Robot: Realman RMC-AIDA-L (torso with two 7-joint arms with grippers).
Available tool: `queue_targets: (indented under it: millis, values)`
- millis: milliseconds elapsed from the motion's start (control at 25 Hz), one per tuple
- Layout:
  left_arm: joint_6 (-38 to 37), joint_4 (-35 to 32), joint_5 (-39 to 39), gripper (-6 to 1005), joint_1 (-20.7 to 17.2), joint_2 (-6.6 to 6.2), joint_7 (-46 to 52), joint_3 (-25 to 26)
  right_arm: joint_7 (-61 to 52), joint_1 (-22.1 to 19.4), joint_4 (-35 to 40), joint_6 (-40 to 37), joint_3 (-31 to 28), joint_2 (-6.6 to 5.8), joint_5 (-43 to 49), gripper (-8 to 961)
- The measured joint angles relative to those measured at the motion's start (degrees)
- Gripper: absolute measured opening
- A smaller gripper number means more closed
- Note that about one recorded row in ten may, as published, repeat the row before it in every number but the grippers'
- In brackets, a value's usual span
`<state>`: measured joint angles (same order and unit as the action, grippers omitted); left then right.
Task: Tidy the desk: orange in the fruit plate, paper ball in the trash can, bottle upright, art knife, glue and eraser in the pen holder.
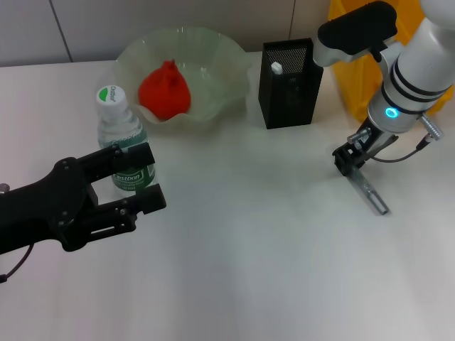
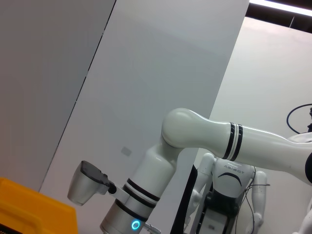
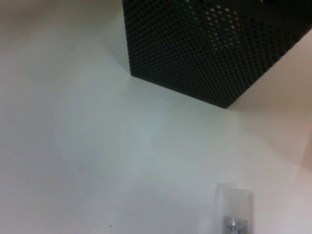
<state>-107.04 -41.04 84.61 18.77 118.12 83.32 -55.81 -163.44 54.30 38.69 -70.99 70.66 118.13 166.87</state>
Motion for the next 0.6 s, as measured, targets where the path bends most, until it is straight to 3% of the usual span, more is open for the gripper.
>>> queue_targets:
  millis: [600]
  values:
    - [0.0, 0.0, 0.0, 774, 0.0, 0.0, 0.0, 0.0, 0.1, 0.0, 0.0, 0.0, 0.5, 0.08, 0.2, 154]
